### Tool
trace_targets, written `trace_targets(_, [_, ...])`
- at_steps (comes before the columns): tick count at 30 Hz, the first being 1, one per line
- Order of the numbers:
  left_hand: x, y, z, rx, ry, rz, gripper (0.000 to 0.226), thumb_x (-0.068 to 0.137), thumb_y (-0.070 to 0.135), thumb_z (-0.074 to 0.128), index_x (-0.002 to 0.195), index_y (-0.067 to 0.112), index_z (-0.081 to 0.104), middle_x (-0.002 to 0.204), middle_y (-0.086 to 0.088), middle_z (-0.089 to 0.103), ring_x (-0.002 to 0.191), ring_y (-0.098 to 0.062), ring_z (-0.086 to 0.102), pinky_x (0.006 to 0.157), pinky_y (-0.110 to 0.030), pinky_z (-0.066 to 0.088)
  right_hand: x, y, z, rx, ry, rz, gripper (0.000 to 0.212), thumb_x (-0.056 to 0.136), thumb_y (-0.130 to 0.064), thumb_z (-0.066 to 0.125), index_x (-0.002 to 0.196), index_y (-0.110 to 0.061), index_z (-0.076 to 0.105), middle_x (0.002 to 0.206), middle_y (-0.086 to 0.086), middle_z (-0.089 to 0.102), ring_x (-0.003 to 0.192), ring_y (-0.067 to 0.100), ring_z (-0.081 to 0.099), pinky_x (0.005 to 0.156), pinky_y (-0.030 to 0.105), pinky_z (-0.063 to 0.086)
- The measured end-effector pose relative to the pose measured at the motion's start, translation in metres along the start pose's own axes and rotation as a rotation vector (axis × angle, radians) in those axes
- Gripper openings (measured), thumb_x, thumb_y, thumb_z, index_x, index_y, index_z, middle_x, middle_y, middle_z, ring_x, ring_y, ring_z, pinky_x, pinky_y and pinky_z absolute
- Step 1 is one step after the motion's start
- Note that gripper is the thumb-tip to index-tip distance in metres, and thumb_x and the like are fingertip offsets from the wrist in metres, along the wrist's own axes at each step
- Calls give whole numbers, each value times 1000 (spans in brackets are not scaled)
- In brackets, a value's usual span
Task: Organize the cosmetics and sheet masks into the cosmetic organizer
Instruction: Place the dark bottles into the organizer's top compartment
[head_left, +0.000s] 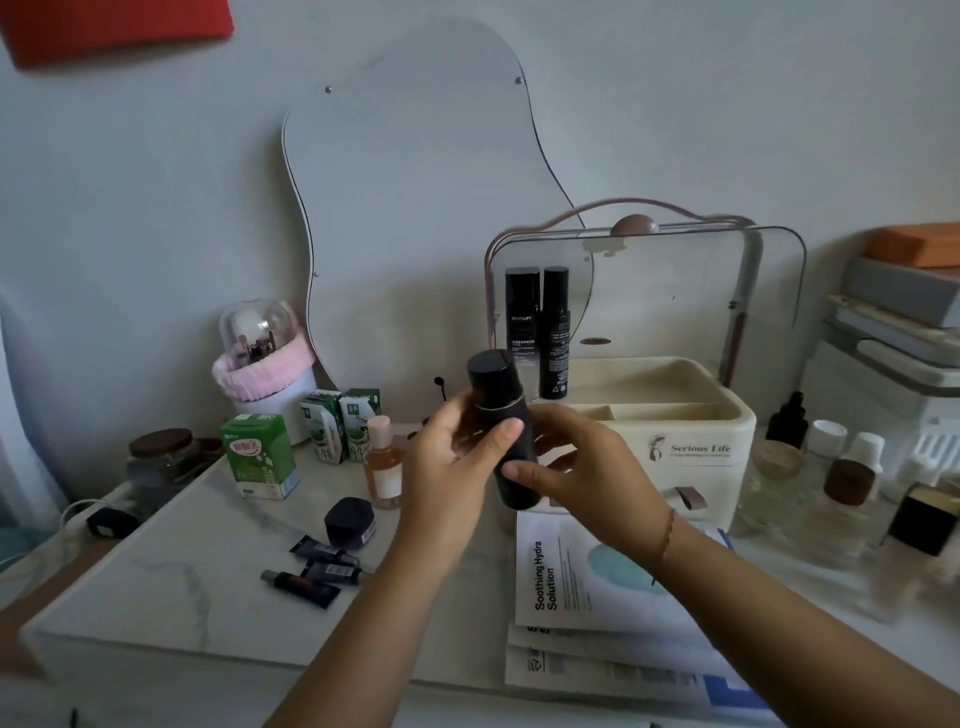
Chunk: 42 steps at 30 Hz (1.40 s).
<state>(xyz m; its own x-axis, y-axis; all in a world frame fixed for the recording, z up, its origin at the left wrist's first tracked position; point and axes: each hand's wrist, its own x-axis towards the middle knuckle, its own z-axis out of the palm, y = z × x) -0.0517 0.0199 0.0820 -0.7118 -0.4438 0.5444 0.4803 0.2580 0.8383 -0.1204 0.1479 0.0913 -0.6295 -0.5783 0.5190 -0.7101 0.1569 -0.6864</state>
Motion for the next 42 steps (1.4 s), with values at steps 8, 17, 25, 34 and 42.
trace_targets(8, [23,-12,28,226,-83,38,44,82,59,57,119,35,60,119,16,63,114,4,53,91,-17,42,28,7,-54,-68,97,20,43,76,-26,74,116,-20,59,101,-10,67,91,3,62,74,19,53])
trace_targets(17, [28,-55,29,482,-120,143,21,87,24,62,108,27,67,111,11,62,111,6,48,93,-5,34,104,72,-72,-86,173,309,38,75,-25,75,108,-14,59,96,2,66,88,22,65,82,41,56])
trace_targets(25, [27,-59,26,466,-137,163,23,88,30,59,110,33,64,112,21,59,115,5,46,97,-8,31,138,100,-60,-61,99,484,41,75,-21,76,111,-10,58,104,8,65,97,28,64,85,46,55])
trace_targets(34, [27,-61,26,478,-123,181,25,87,34,57,110,32,65,113,17,60,116,4,45,99,-10,32,137,104,-56,-240,62,466,47,72,-22,77,109,-5,54,109,13,64,89,25,59,81,35,50])
trace_targets(42, [27,-55,26,522,-122,228,29,86,12,64,112,25,65,110,13,61,113,6,47,94,-2,29,85,60,-63,-242,247,313,59,79,-27,73,129,-8,46,124,7,55,107,16,54,88,25,45])
